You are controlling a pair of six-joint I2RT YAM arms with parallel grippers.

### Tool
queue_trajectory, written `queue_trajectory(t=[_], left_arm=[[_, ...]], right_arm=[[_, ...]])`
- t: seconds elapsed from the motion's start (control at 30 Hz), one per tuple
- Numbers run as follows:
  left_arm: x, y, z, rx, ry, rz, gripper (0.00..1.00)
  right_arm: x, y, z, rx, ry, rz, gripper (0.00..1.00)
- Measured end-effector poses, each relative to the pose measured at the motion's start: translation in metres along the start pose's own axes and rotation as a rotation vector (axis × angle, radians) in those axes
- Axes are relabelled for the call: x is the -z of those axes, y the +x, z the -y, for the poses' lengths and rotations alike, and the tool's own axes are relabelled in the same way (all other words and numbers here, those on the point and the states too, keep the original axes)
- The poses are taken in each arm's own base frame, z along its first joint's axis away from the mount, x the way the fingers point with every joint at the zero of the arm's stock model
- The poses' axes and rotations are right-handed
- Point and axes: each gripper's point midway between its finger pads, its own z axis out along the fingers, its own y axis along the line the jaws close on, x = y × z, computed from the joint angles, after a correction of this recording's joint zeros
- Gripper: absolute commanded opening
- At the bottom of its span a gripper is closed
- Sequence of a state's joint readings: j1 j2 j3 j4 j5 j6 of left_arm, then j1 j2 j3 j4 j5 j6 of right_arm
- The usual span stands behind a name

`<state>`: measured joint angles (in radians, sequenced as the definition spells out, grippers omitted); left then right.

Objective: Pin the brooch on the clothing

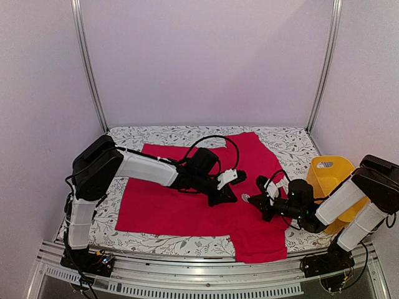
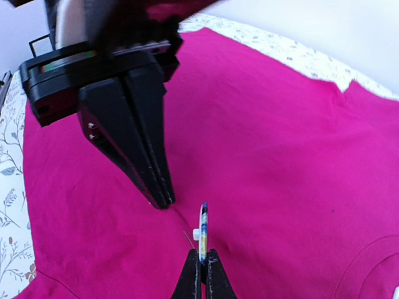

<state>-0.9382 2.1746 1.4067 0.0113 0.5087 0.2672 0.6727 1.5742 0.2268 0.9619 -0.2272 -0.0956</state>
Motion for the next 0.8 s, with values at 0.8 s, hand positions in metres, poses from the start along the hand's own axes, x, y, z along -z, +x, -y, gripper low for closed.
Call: queue_trajectory(t=[0.8], left_arm=[[0.011,-0.007,-0.002,0.039,0.087,0.062,0.0]], right_arm=[[-0.016,-0.006,-0.009,0.419,0.166,0.083,0.0]])
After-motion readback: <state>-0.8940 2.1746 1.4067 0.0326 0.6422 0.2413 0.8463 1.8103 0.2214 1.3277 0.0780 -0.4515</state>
